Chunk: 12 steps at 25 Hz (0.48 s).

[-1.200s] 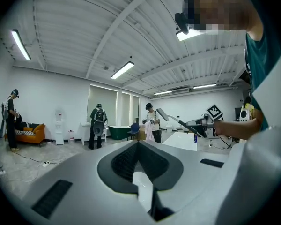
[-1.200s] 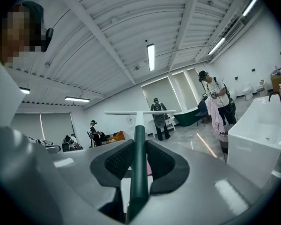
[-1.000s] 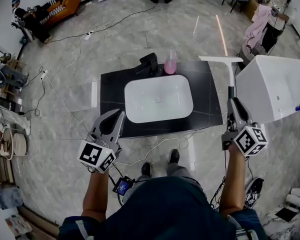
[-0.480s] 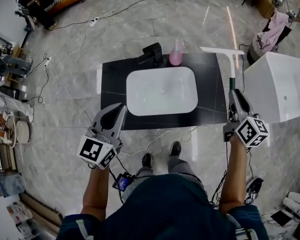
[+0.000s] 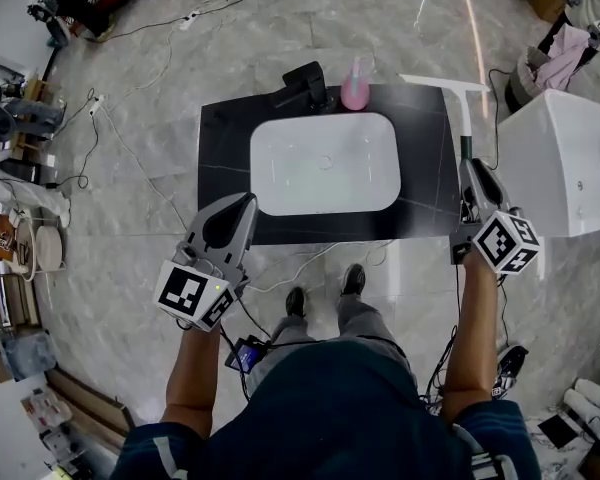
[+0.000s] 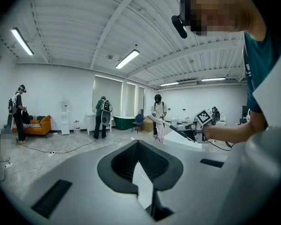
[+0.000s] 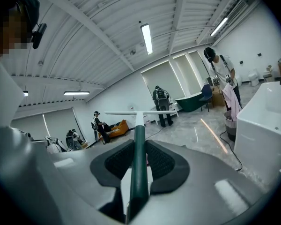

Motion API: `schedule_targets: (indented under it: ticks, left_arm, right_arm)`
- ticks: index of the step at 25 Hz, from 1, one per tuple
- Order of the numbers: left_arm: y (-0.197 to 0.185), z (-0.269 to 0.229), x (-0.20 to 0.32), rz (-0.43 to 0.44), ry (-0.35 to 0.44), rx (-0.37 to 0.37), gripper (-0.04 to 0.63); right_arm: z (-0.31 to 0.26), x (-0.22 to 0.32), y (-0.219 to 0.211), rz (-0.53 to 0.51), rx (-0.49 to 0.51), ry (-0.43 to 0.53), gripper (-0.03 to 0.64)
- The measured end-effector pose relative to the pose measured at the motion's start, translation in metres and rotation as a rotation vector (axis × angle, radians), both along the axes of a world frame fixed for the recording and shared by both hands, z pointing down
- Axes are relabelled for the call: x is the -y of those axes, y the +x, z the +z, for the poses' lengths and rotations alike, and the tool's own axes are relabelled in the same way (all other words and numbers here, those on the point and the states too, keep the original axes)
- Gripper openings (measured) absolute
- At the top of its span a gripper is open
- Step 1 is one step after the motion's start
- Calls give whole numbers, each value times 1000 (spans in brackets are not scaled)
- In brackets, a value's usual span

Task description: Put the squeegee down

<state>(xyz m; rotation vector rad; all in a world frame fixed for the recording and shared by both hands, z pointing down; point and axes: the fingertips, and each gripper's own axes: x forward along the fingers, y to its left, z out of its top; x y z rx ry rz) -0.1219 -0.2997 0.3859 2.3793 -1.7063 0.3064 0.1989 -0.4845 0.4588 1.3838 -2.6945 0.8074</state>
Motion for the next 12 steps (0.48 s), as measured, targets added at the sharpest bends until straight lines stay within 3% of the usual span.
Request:
schedule_targets:
  ticks: [12]
  left_arm:
    - [11,27,13,-6,-50,-20,5]
  right_arm:
    - [50,23,-1,-21,-35,-59,101]
